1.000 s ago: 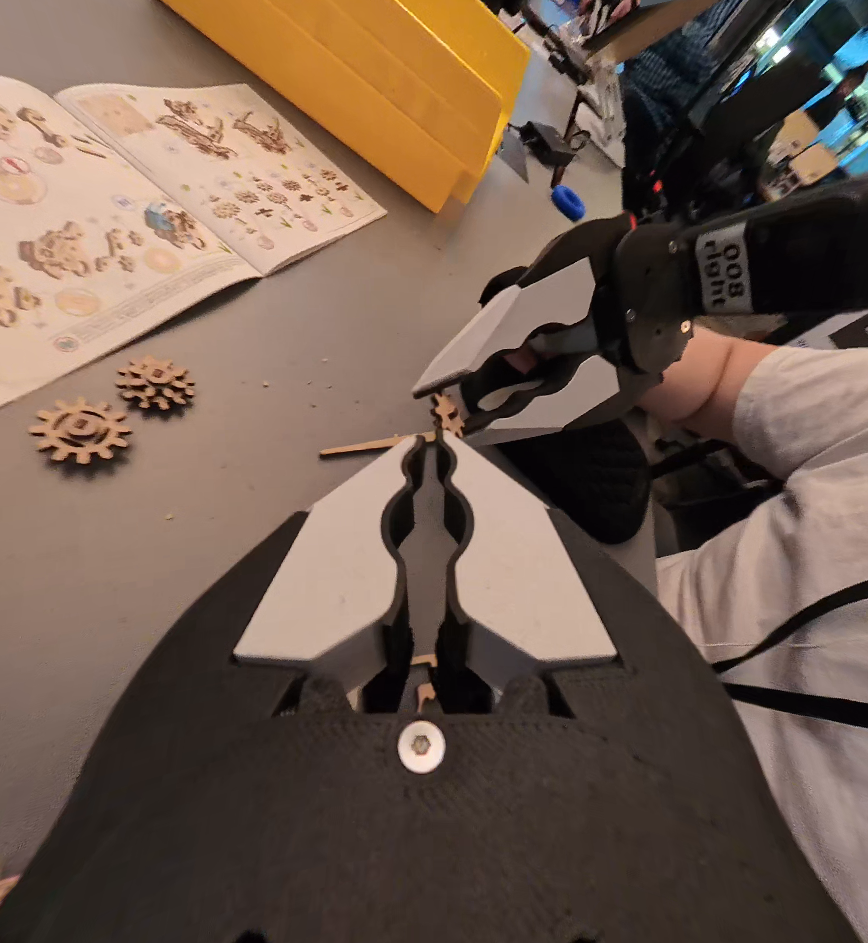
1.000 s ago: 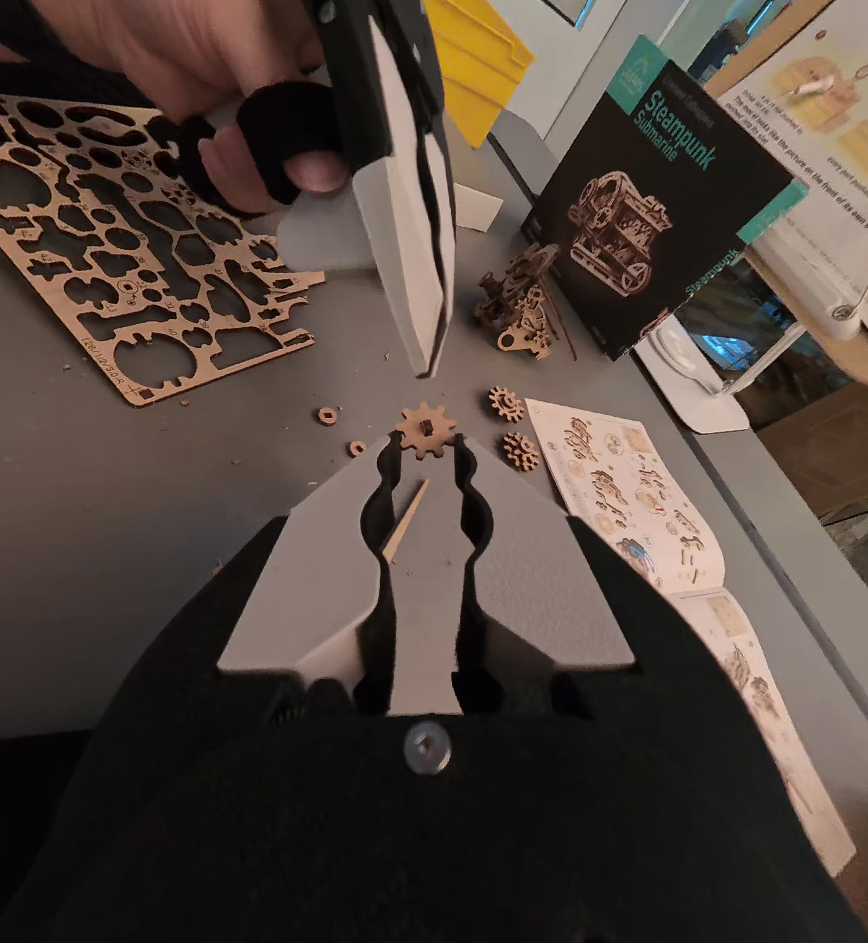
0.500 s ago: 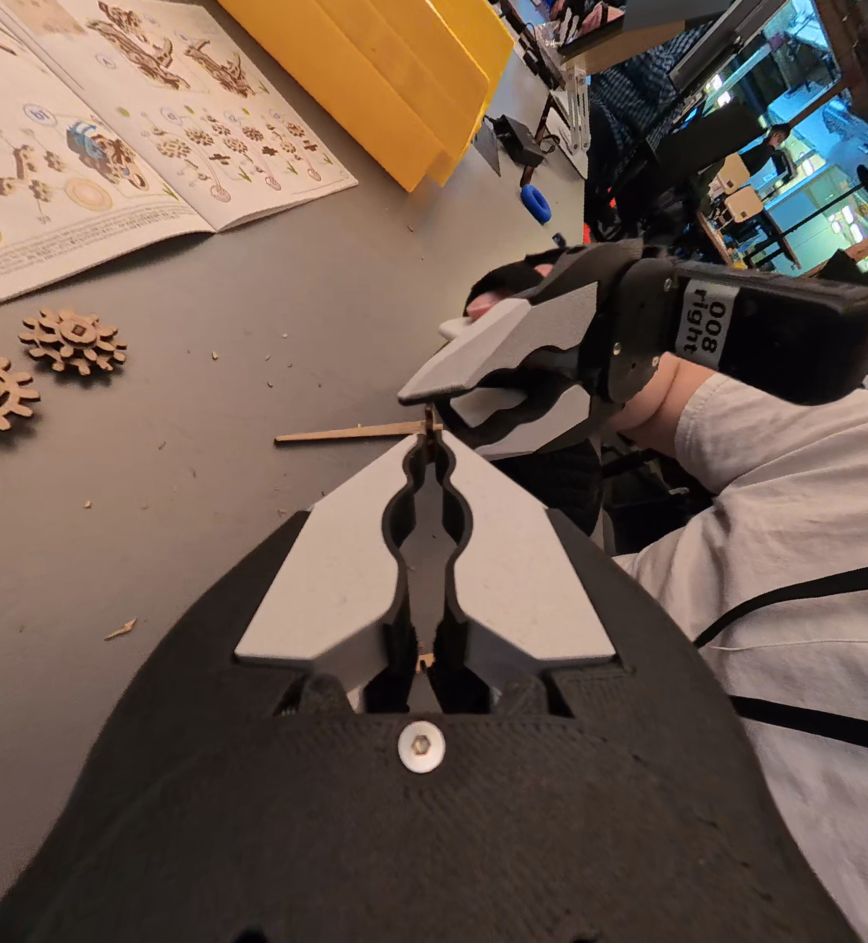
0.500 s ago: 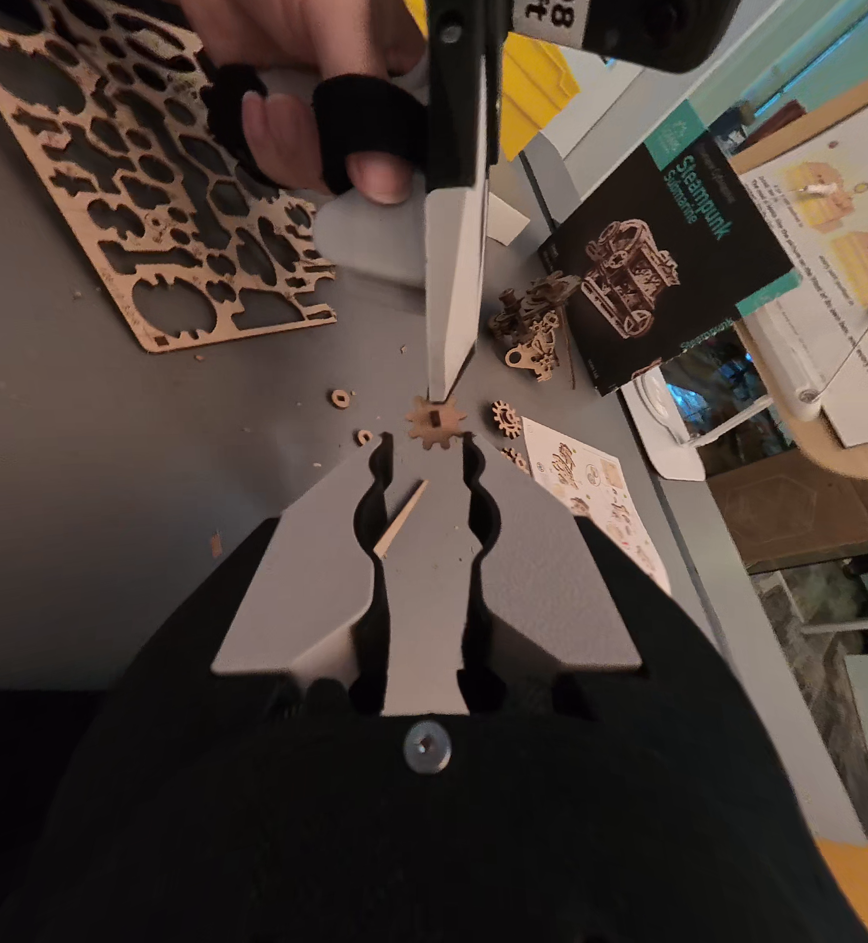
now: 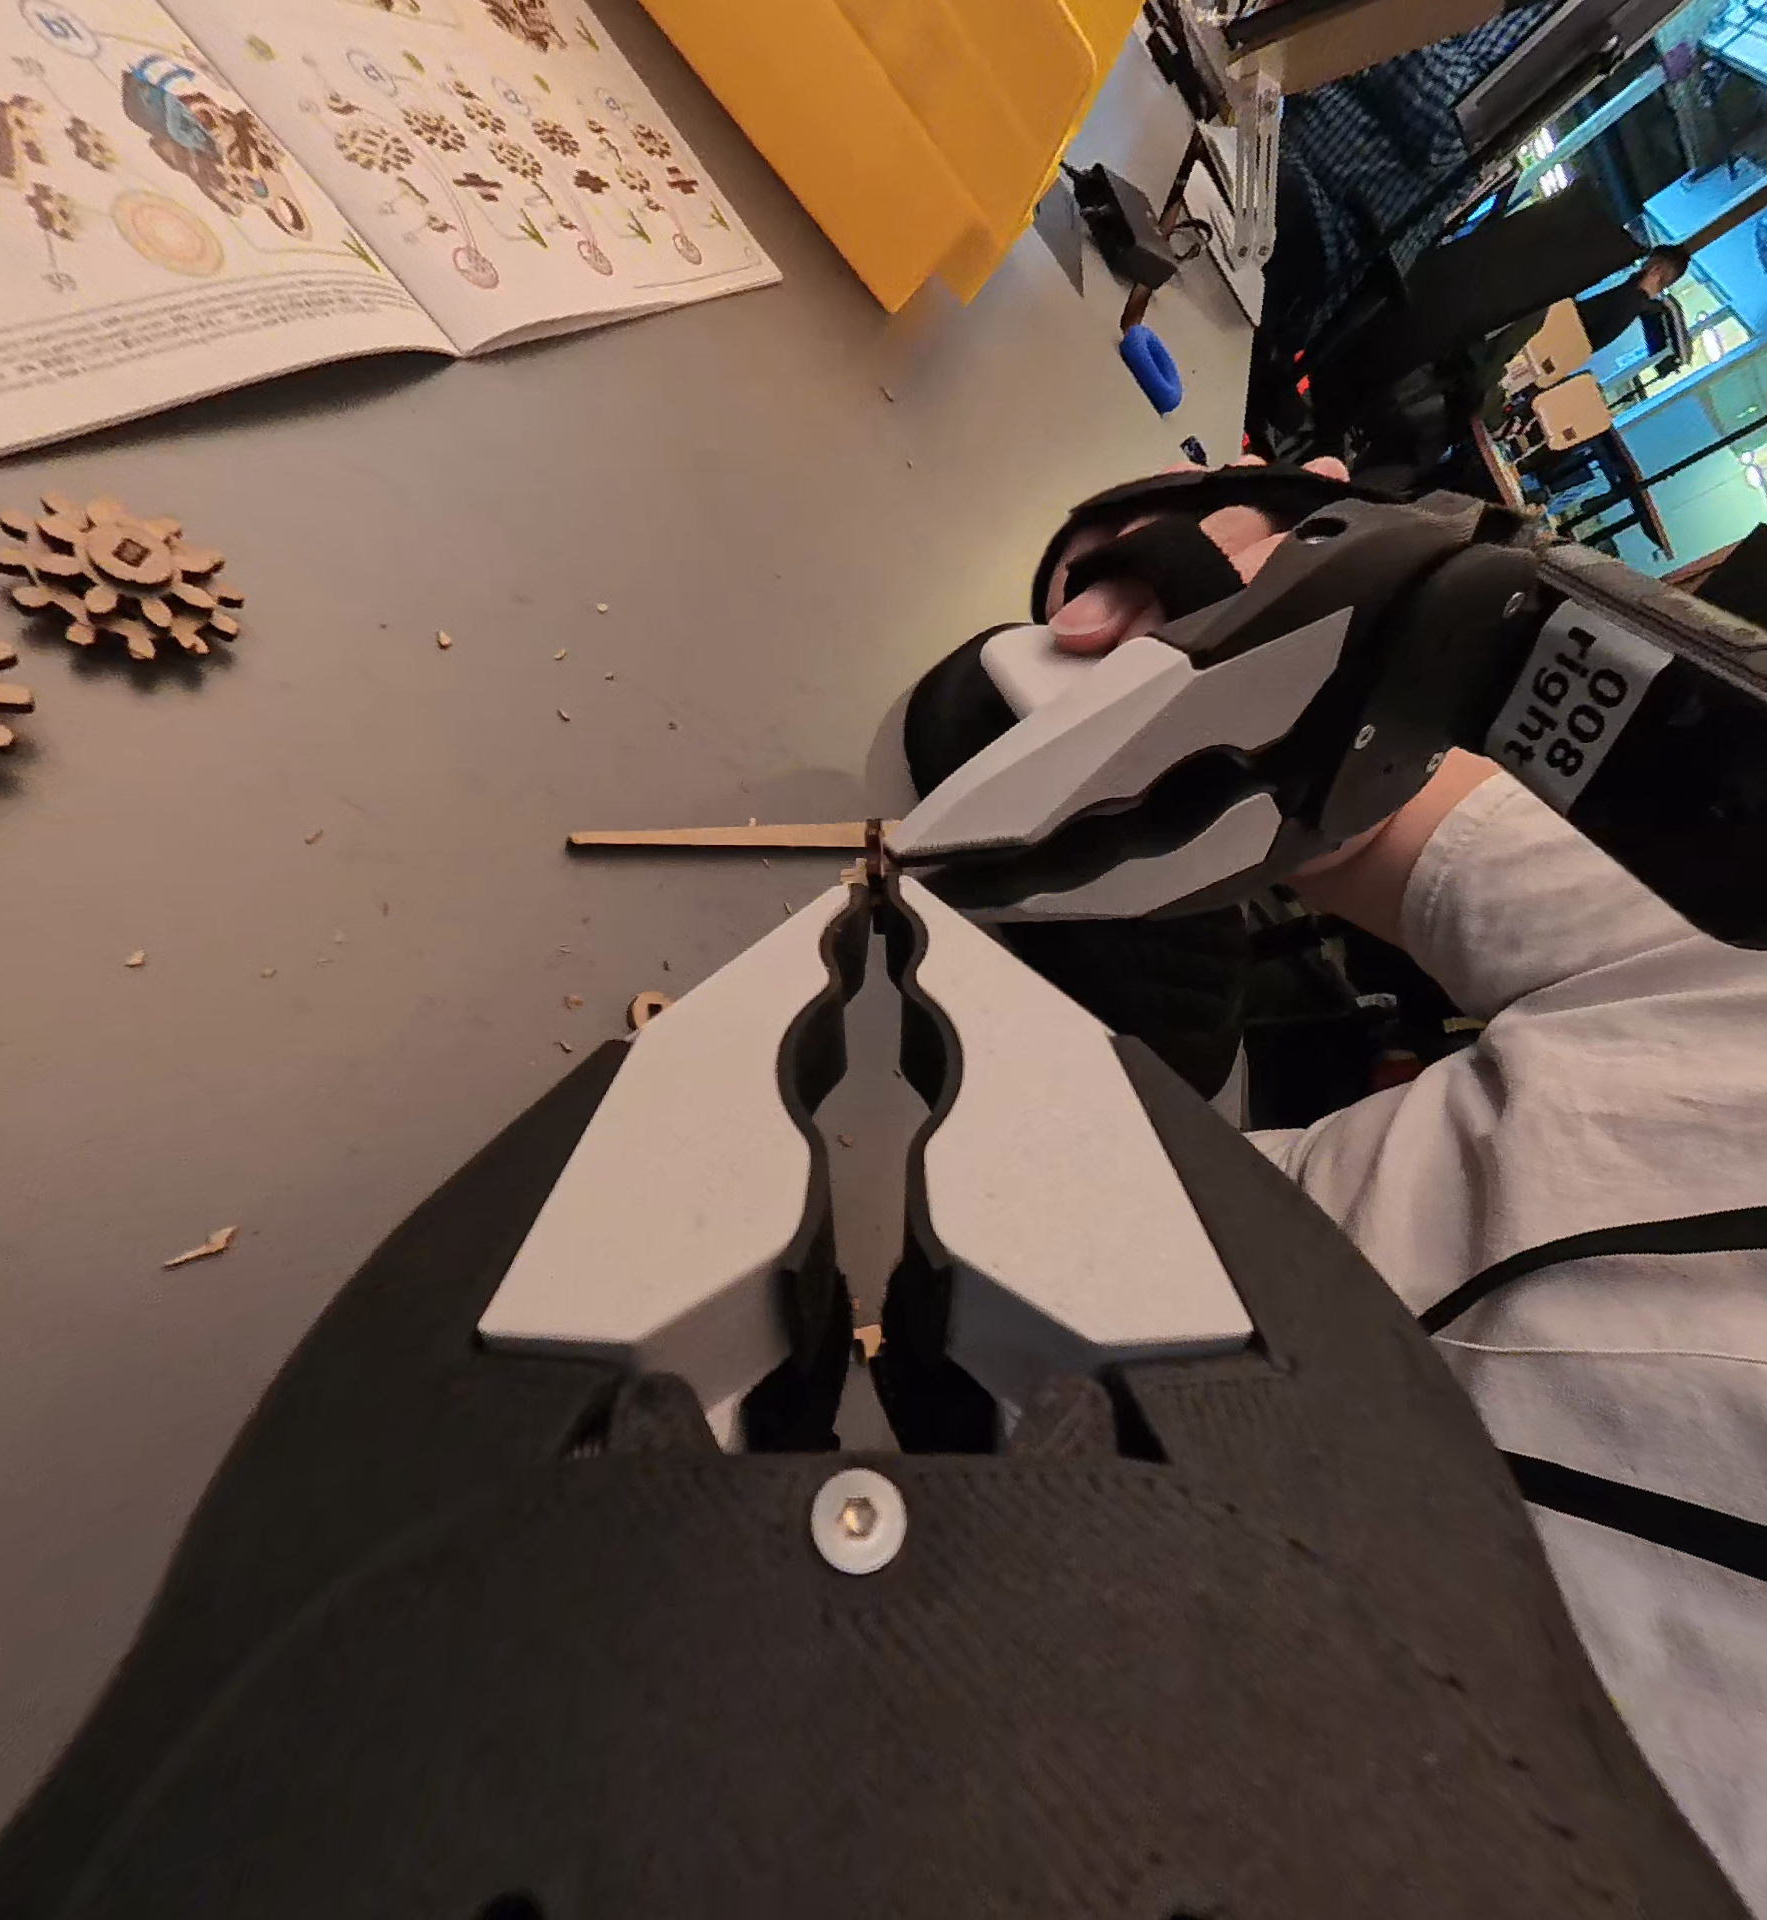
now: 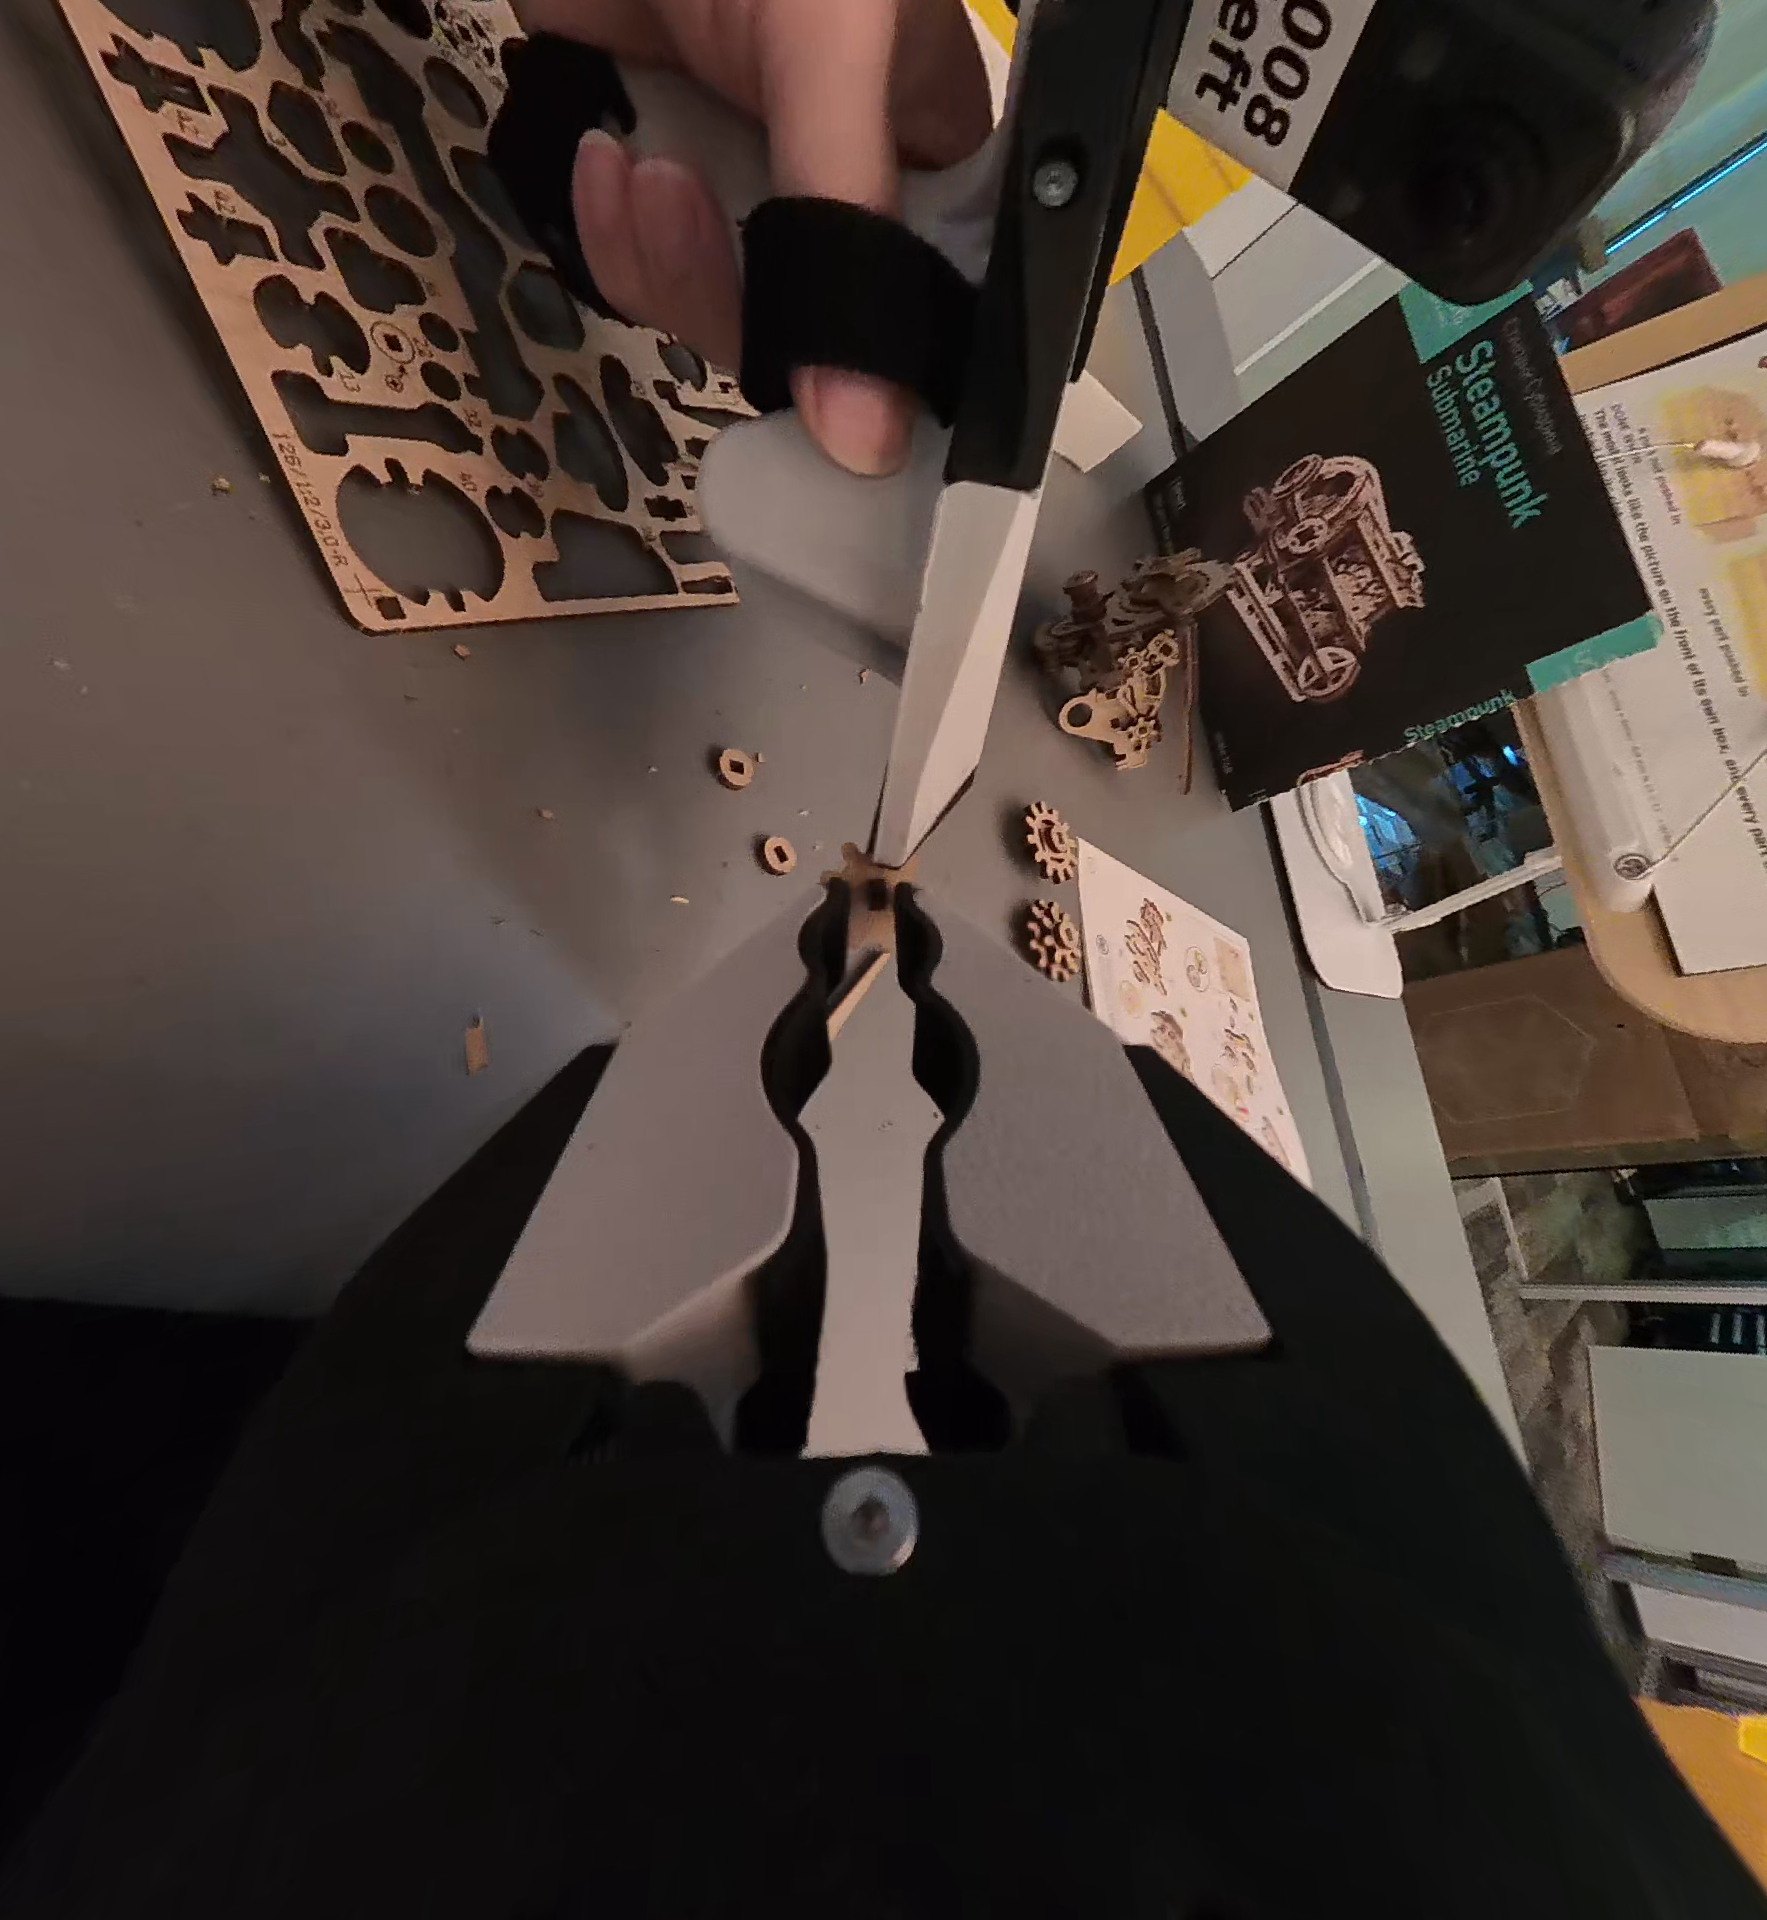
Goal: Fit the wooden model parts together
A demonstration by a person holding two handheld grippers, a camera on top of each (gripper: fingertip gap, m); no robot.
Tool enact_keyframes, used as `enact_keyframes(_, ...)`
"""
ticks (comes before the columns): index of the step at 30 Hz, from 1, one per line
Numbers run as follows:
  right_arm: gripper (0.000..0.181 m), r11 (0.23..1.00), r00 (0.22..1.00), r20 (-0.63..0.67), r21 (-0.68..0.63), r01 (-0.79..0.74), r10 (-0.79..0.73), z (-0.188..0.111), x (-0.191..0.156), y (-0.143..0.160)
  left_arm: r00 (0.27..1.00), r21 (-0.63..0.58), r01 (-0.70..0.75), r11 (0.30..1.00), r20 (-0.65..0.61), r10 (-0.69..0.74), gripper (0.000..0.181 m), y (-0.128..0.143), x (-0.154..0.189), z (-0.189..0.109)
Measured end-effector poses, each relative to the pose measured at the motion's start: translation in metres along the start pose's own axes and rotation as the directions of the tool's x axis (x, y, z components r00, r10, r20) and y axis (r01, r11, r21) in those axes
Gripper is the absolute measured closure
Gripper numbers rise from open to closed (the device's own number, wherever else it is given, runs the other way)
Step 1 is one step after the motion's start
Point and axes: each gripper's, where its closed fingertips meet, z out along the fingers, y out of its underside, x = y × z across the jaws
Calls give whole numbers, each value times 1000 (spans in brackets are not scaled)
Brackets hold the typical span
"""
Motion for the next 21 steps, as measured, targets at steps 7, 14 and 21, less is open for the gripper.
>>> enact_keyframes(7, 179, 999, 1000, 10, -40, 12, -12, 3, -4, 4, 1000, -26, -7, 1000, 28, 8, 180, 5, -4, 3)
enact_keyframes(14, 180, 997, 999, -32, -63, 38, -40, 2, 0, 2, 1000, -7, -19, 1000, 20, 19, 180, 1, -2, 1)
enact_keyframes(21, 180, 985, 985, -60, -39, -166, 164, -8, 32, 26, 947, -125, -188, 974, 239, 214, 164, 4, -41, -19)
